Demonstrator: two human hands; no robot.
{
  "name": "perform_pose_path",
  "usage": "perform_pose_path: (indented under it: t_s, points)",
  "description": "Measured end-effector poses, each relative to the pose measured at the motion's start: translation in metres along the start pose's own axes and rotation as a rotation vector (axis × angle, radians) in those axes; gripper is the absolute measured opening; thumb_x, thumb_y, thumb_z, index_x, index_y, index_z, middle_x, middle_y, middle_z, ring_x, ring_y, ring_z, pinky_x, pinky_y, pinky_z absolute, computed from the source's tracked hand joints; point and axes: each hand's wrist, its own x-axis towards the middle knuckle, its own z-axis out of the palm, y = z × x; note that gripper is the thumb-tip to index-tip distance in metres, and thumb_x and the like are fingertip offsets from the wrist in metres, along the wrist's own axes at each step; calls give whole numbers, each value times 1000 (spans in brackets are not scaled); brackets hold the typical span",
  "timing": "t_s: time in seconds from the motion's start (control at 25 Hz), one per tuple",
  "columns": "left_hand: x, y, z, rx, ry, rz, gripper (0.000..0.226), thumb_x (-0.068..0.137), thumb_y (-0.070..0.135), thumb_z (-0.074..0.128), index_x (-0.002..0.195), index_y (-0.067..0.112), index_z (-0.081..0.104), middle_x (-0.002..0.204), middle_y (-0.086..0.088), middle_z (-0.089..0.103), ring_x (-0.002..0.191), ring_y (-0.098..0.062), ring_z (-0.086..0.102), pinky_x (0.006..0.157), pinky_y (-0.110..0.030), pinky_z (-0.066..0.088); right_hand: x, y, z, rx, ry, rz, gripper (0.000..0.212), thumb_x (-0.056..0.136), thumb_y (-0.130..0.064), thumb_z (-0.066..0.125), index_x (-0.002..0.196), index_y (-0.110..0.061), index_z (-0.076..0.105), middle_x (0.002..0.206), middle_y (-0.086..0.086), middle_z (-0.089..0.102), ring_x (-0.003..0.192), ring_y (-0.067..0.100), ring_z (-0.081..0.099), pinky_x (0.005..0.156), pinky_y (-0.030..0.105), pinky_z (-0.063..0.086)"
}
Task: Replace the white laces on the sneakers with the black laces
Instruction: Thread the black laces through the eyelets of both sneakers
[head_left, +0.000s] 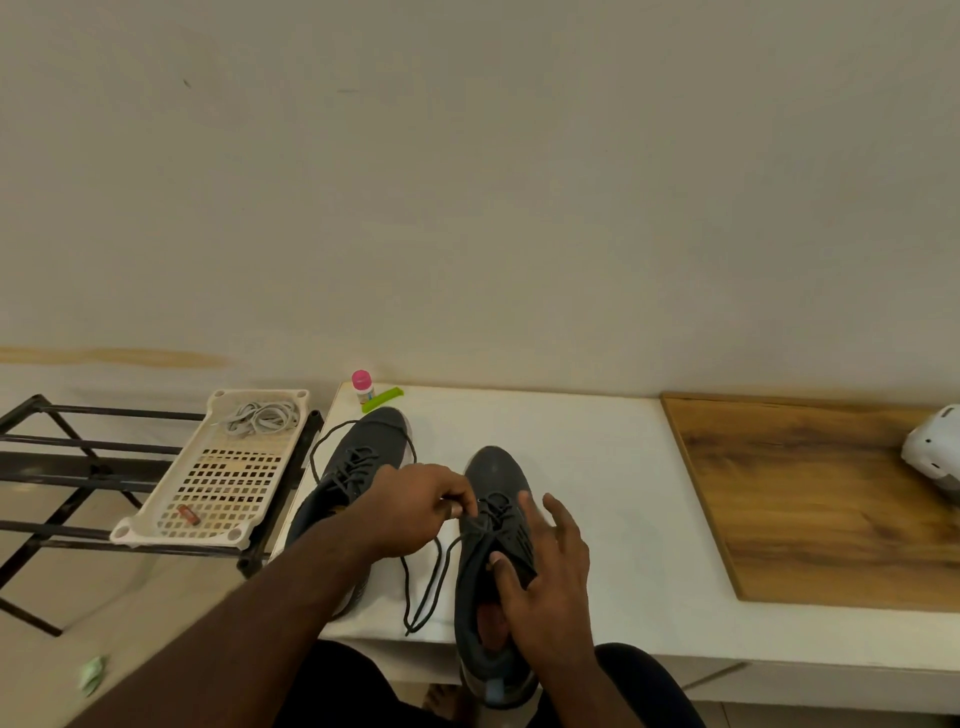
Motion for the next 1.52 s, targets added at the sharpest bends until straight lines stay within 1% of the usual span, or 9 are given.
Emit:
perform_pose_path:
  t_s: [0.16, 0.32, 0.44, 0.6, 0.84, 1.04, 1.16, 1.36, 1.52]
  points:
    - [6, -2, -7, 34, 157, -44, 21, 98, 30, 53, 91, 47, 64, 82, 26, 62, 91, 0, 52, 103, -48, 30, 0, 5, 2, -46, 44, -9, 15, 95, -32, 62, 109, -36, 68, 127, -24, 47, 122, 2, 35, 104, 30, 38]
    - [11, -1, -5, 179, 314, -157, 22, 100, 30, 49, 108, 43, 66, 103, 20, 60, 115, -12, 41, 100, -43, 29, 2, 1, -1, -19, 10, 42, 25, 102, -27, 52, 123, -30, 66, 101, -19, 56, 101, 6, 52, 91, 22, 46]
    - [19, -3, 5, 154, 402, -88, 25, 100, 21, 49, 113, 33, 67, 119, 13, 61, 111, -17, 50, 91, -34, 42, 1, 0, -1, 32, 16, 83, 37, 102, -11, 50, 129, -35, 59, 104, -21, 56, 96, -3, 55, 88, 5, 40]
    - [27, -2, 12, -16, 401, -84, 30, 97, 3, 48, 117, 17, 65, 117, -2, 64, 107, -19, 59, 91, -31, 47, 4, -5, -9, 138, 94, 190, 16, 98, -31, 60, 90, -45, 60, 90, -23, 67, 86, -5, 63, 80, 14, 51]
    - [19, 7, 11, -6, 260, -4, 60, 89, -6, 46, 139, 27, 52, 159, 7, 28, 134, -15, 45, 100, -24, 43, 3, -1, -4, 159, 108, 203, 24, 100, -18, 57, 112, -36, 67, 100, -23, 63, 93, -2, 61, 87, 11, 43]
    - [1, 31, 26, -88, 90, 114, 38, 99, 15, 49, 133, 28, 60, 142, 9, 55, 131, -9, 48, 110, -27, 36, 4, -12, -15, 273, 174, 226, 22, 93, -20, 68, 91, -40, 59, 84, -23, 69, 85, -6, 65, 71, 11, 51]
    - [-4, 35, 37, -146, 105, 116, 27, 98, 20, 54, 119, 27, 68, 117, 8, 68, 108, -7, 58, 97, -27, 45, 1, -22, -18, 325, 171, 192, 22, 92, -20, 71, 90, -39, 59, 83, -19, 70, 86, -8, 64, 69, 5, 48]
    - [-4, 21, 39, -93, 277, 45, 18, 97, 30, 54, 106, 27, 70, 98, 9, 64, 91, -5, 55, 81, -21, 42, 4, -17, -23, 228, 108, 221, 19, 91, -34, 71, 88, -46, 57, 90, -19, 68, 88, -10, 60, 68, 9, 45]
    - [-3, 11, 38, -25, 301, 37, 19, 96, 37, 55, 104, 31, 70, 96, 12, 61, 92, -5, 53, 84, -26, 45, 6, -10, -16, 21, -45, 143, 14, 85, -42, 71, 95, -38, 63, 97, -18, 58, 94, -2, 55, 75, 10, 41]
